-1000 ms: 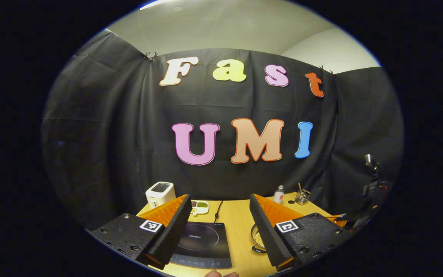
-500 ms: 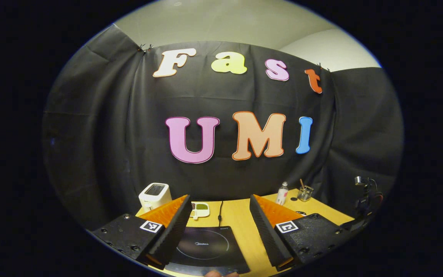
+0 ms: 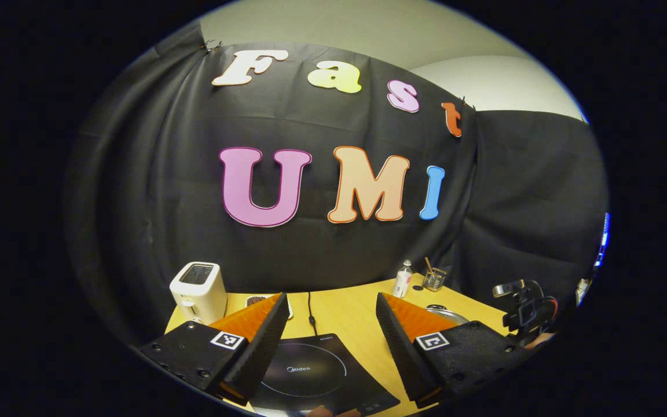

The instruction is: First push the handle of the pot to place it horizontally, then grasp the pot with both hands and set it on the induction cooktop.

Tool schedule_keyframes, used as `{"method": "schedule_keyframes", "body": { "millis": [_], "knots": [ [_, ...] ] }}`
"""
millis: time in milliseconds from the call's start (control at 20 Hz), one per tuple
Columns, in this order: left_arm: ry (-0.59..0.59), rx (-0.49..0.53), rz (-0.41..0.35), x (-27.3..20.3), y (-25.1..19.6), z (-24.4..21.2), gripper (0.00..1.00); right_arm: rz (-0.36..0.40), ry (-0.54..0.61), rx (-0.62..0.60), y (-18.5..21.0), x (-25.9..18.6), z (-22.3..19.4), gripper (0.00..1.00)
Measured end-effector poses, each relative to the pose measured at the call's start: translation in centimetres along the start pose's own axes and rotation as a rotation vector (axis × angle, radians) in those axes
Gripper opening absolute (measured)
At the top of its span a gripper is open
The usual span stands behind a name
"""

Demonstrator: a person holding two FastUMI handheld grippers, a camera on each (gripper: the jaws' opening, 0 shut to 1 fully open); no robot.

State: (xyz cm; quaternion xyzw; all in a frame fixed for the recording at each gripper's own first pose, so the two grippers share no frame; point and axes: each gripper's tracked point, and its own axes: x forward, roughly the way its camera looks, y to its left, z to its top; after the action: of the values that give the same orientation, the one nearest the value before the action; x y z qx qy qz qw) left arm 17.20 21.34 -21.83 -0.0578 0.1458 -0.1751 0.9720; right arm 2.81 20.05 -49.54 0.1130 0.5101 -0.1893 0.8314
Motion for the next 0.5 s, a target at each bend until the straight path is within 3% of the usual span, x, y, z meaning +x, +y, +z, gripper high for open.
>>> {"method": "schedule_keyframes", "body": {
  "millis": [150, 300, 500],
  "knots": [
    [0.009, -0.012, -0.027, 0.0, 0.6, -0.8, 0.92, -0.021, 0.035, 0.042, 1.4, 1.2, -0.9, 0.0],
    [0.022, -0.014, -0.003, -0.6, 2.2, -1.4, 0.92, -0.032, 0.051, 0.066, 2.4, 1.9, -1.0, 0.03],
    [0.031, -0.028, 0.018, -1.3, 3.1, -1.7, 0.92, -0.024, 0.065, 0.003, 4.2, 2.3, -1.0, 0.03]
  ]
}}
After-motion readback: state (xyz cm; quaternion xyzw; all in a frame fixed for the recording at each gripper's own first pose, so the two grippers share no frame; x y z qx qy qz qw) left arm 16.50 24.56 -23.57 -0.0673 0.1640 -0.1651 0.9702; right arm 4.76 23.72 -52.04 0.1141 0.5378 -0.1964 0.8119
